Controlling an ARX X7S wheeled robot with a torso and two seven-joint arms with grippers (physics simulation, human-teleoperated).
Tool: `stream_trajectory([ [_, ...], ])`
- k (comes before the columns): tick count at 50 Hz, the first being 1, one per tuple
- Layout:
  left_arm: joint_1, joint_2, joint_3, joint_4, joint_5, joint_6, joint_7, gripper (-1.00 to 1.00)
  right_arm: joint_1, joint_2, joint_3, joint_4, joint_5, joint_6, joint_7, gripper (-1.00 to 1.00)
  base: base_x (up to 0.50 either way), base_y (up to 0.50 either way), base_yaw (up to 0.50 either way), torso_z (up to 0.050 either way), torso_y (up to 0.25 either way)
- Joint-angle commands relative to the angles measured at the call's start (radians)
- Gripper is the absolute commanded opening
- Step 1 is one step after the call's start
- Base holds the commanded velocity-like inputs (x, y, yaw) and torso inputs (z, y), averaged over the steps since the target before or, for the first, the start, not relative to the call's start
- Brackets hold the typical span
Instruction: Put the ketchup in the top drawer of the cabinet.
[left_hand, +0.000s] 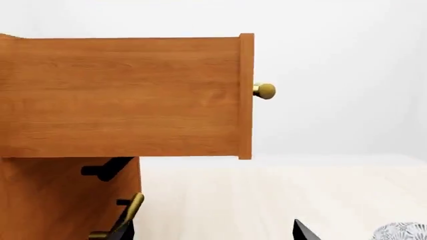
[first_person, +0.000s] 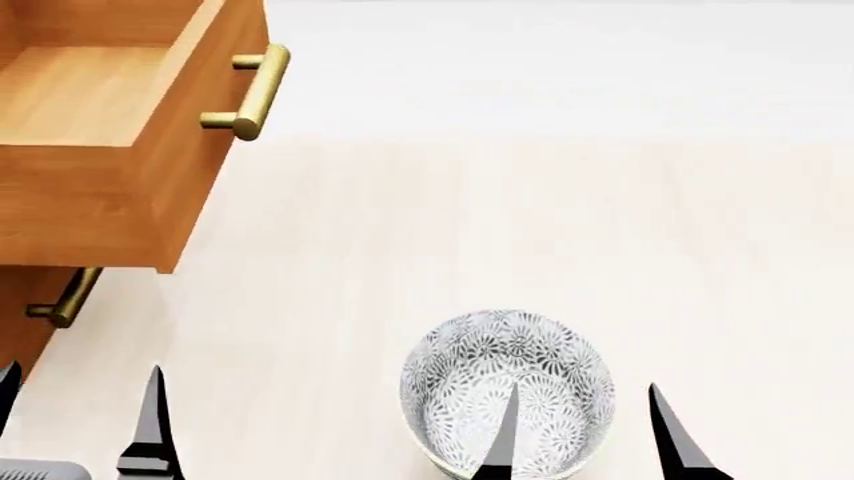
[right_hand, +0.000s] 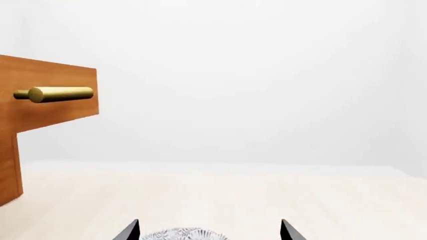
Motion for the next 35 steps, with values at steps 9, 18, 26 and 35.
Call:
stream_trajectory([
  [9, -0.007, -0.011, 0.015, -0.027, -0.011, 0.008, -0.013, 1.00, 0.008, 0.008, -0.010, 0.016, 0.016, 0.004, 0.018, 1.00, 0.15, 0.50, 0.00, 0.000, 0.000],
  [18, -0.012, -0.015, 0.021, -0.042, -0.015, 0.013, -0.019, 1.00, 0.014, 0.014, -0.016, 0.027, 0.019, 0.000, 0.024, 1.00, 0.00, 0.50, 0.00, 0.000, 0.000],
  [26, -0.012, -0.020, 0.028, -0.043, -0.017, 0.014, -0.025, 1.00, 0.015, 0.019, -0.020, 0.026, 0.023, 0.001, 0.030, 1.00, 0.00, 0.50, 0.00, 0.000, 0.000],
  [35, -0.011, -0.025, 0.031, -0.043, -0.021, 0.018, -0.031, 1.00, 0.008, 0.025, -0.017, 0.018, 0.040, -0.017, 0.030, 1.00, 0.00, 0.32, 0.00, 0.000, 0.000],
])
